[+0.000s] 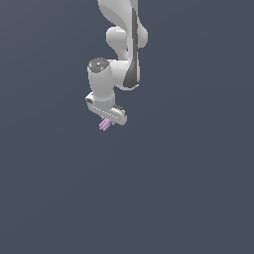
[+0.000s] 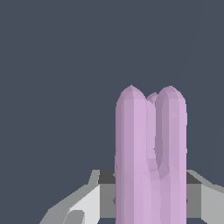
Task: Pick up the object and move it to a goal position.
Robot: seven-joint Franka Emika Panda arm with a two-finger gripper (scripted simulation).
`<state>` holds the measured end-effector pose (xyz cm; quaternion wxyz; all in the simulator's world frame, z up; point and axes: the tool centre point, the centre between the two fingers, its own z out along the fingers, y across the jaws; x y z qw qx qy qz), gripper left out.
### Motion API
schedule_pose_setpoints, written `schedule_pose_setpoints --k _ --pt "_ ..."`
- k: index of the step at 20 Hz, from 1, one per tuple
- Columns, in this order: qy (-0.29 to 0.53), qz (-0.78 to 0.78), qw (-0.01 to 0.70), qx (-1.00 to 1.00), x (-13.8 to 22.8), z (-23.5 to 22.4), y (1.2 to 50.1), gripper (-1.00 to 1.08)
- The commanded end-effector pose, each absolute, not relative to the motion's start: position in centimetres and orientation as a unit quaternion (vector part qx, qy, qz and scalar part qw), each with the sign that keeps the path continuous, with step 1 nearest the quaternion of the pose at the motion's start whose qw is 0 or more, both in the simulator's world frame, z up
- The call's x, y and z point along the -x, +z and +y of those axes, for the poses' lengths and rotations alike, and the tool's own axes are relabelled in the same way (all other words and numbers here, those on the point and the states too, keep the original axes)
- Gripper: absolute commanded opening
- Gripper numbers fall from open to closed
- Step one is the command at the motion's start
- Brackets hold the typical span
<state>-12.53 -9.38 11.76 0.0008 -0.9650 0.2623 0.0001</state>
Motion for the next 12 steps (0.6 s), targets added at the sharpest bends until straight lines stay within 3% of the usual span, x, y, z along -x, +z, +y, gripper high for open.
schedule_pose_setpoints --k 1,12 --pt "0.000 0.262 0.001 0.965 13.4 -10.7 12.4 -1.00" --pt "0.000 0.262 0.000 0.965 14.0 -12.2 13.2 -1.00"
